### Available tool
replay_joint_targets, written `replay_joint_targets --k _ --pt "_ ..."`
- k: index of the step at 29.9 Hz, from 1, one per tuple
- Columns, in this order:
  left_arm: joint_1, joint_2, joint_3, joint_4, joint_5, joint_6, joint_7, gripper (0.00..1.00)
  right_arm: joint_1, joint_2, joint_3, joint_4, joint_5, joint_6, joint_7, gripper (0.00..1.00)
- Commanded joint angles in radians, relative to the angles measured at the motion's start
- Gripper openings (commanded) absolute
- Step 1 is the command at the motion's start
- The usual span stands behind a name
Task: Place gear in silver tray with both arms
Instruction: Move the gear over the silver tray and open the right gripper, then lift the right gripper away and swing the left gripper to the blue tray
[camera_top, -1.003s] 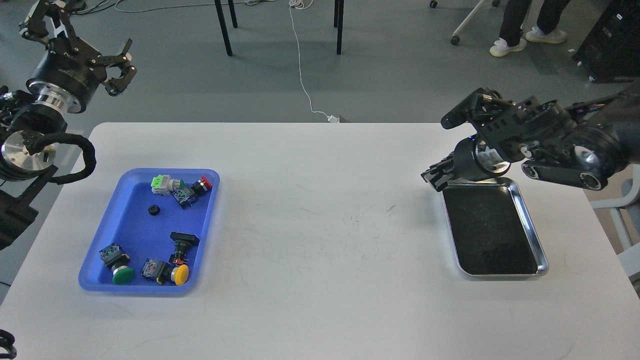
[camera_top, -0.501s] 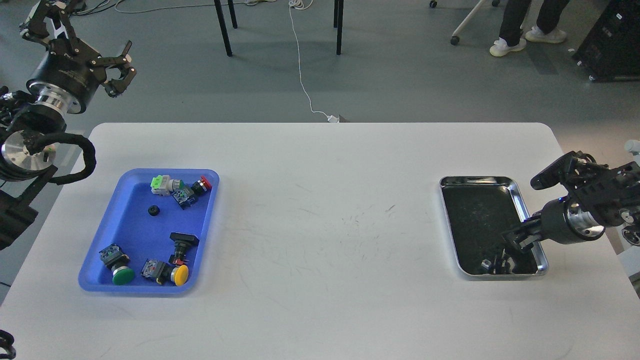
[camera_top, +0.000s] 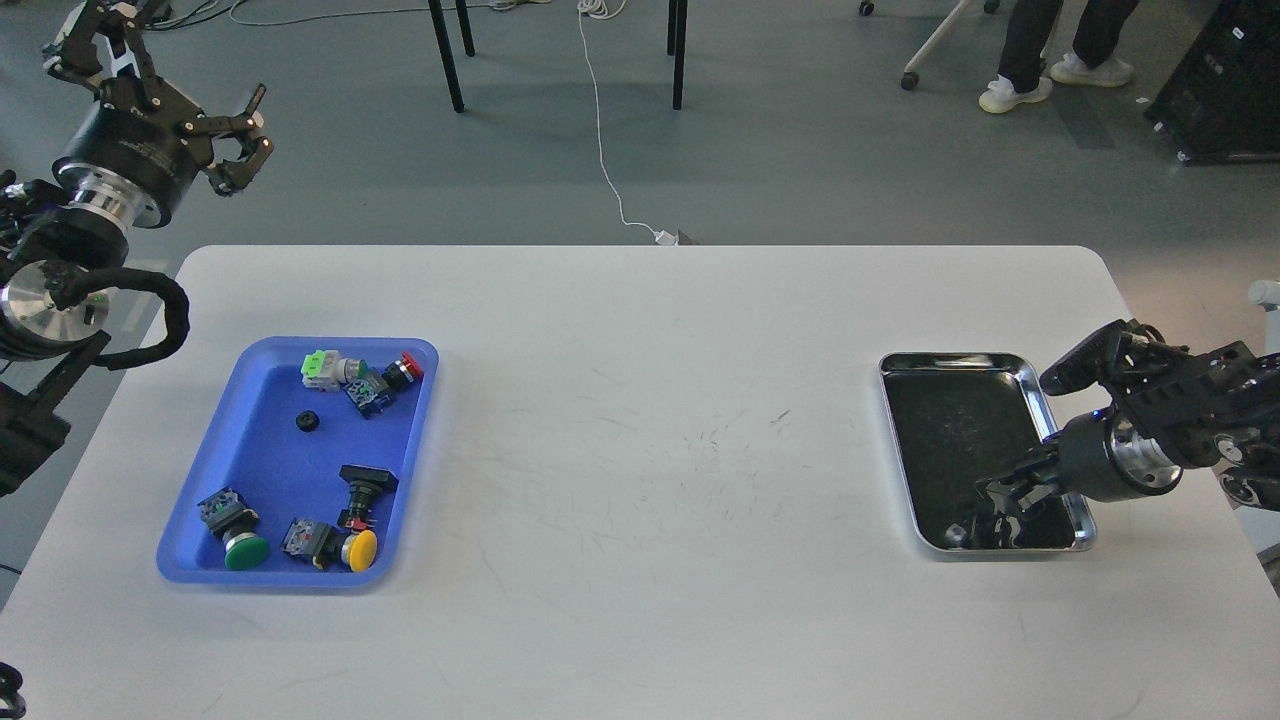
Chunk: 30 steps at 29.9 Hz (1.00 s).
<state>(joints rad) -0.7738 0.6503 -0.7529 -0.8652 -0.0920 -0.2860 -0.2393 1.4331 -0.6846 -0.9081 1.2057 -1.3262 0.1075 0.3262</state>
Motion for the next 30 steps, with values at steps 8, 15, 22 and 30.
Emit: replay_joint_targets --k 8,15,22,30 --pt "-0.028 0.018 0.021 -0.008 0.132 -0.025 0.018 0.98 -0.002 -0.007 0.320 -0.046 0.047 -0.019 0.007 0.72" --pt "-0.087 0.094 0.138 -0.116 0.351 -0.107 0.124 0.97 -0.046 -0.003 0.645 -0.121 0.327 -0.023 0.048 0.83" --pt "-0.081 0.117 0.141 -0.239 0.821 -0.114 0.123 0.97 -0.207 0.040 0.967 -0.242 0.583 -0.014 0.043 0.97" --pt "-0.058 0.146 0.181 -0.409 1.331 -0.105 0.097 0.93 -0.371 0.089 1.216 -0.287 0.898 -0.012 0.050 0.97"
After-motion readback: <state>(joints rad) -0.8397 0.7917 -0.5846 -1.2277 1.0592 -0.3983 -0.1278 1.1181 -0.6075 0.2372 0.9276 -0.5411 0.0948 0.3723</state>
